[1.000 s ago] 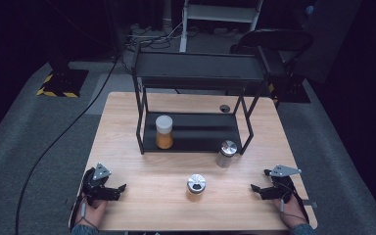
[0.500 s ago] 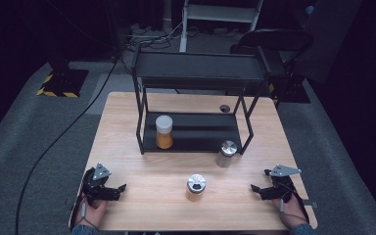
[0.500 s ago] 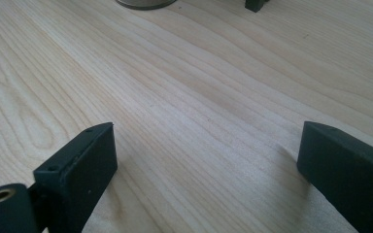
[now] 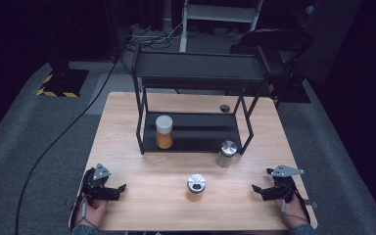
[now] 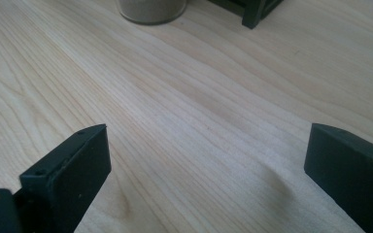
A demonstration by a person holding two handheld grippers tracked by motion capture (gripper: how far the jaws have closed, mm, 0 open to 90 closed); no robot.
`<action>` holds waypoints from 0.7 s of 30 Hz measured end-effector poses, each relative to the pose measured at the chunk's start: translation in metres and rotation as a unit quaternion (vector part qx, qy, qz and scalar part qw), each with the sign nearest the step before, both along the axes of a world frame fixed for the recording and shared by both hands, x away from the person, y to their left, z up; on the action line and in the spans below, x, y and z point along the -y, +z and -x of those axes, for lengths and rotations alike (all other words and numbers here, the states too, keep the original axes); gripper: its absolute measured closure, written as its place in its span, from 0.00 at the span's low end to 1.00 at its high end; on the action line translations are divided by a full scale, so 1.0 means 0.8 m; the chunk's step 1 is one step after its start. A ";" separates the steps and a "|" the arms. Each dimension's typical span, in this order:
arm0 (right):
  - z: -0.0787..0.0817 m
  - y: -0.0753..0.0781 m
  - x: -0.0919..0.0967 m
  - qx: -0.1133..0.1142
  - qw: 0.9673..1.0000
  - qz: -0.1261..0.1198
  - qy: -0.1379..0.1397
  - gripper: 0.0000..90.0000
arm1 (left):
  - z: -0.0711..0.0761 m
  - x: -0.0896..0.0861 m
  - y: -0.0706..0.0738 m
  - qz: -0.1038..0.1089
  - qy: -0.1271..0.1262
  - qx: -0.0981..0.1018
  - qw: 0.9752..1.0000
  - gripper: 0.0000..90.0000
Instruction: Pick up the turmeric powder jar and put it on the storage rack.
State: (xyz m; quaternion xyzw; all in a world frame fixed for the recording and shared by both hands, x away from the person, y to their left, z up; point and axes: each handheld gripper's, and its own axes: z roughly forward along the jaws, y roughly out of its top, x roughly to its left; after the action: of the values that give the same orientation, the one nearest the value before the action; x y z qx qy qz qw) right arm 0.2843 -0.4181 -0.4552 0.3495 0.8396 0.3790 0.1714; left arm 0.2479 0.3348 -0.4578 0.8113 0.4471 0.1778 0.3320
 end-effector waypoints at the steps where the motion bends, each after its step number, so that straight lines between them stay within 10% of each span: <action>1: 0.001 0.001 0.000 0.002 1.000 -0.002 0.000 0.03 | 0.000 0.000 0.000 0.000 0.000 0.000 1.000 0.05; 21: 0.016 0.037 -0.008 0.040 0.999 -0.015 0.016 0.03 | 0.000 0.000 0.000 0.000 0.000 0.000 1.000 0.05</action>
State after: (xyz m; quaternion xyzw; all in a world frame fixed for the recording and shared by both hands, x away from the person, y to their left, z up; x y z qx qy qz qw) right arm 0.2716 -0.4116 -0.4260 0.3233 0.8319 0.4075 0.1933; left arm 0.2479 0.3348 -0.4579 0.8113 0.4471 0.1780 0.3321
